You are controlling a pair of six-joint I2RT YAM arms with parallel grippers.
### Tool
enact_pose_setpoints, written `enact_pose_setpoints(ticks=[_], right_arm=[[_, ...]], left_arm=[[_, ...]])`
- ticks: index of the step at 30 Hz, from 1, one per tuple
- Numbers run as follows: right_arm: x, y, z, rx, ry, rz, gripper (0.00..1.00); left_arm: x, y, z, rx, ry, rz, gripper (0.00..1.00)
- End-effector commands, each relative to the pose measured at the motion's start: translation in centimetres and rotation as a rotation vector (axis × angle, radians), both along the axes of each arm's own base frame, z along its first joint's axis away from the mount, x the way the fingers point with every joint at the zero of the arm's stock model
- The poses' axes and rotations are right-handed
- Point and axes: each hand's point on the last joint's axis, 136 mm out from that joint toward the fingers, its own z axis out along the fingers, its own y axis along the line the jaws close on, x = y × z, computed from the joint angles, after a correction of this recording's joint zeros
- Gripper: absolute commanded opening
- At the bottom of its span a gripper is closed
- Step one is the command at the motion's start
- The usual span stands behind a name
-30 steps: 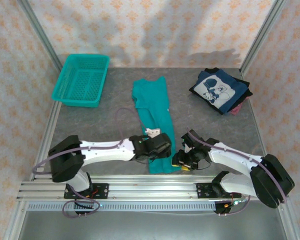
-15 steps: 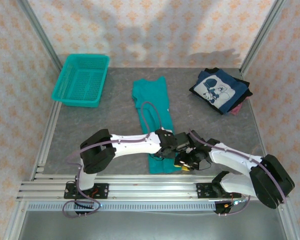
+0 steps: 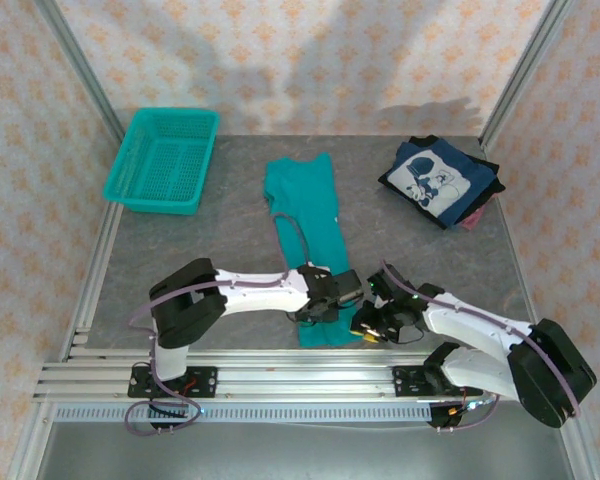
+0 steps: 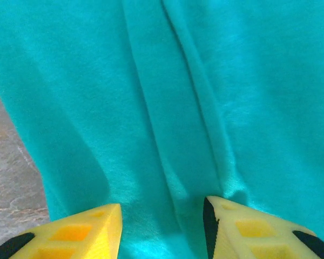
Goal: Fold and stack the t-shirts
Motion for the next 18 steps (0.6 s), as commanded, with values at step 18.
enact_pose_setpoints(ticks=[18], right_arm=[[1.2,-0.7,-0.9,-0.031,-0.071,-0.054,0.29]], left_arm=[[0.2,-1.6,-1.4,0.006,0.081,0.025,0.36]])
